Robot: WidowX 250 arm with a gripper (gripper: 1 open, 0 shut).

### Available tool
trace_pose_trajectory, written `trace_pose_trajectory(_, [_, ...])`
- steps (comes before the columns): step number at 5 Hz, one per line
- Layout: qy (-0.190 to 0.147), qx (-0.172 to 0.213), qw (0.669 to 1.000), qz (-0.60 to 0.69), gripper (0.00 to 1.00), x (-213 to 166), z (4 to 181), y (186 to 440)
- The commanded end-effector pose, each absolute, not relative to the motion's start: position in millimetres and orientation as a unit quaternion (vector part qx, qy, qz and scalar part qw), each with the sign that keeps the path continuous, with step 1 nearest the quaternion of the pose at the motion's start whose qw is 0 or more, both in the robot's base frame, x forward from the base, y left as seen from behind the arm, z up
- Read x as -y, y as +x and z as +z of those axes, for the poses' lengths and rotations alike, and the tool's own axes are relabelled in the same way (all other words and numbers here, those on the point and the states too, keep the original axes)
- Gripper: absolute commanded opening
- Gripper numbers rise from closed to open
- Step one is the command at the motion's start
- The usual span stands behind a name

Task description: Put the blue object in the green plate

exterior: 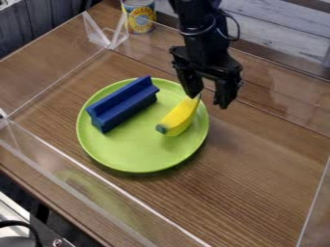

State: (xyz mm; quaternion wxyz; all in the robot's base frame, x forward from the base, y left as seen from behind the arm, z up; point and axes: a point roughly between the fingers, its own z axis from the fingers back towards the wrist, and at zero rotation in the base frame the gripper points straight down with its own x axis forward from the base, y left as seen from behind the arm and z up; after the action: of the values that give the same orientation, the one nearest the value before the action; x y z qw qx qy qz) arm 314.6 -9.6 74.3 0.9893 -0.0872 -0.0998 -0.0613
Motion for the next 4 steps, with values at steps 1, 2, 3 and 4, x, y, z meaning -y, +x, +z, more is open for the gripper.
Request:
trace_pose_trajectory(1, [-0.084, 0.149, 0.983, -0.074, 1.00, -5, 113.0, 323])
trace_pose_trajectory(2, [-0.084, 0.161, 0.983, -0.035, 1.00, -7, 115.0, 324])
trace_pose_trajectory(3, [-0.083, 0.159, 0.984, -0.012, 1.00, -6, 109.8, 327])
trace_pose_trajectory(4, [-0.085, 0.153, 0.984, -0.016, 1.00, -1, 99.3, 323])
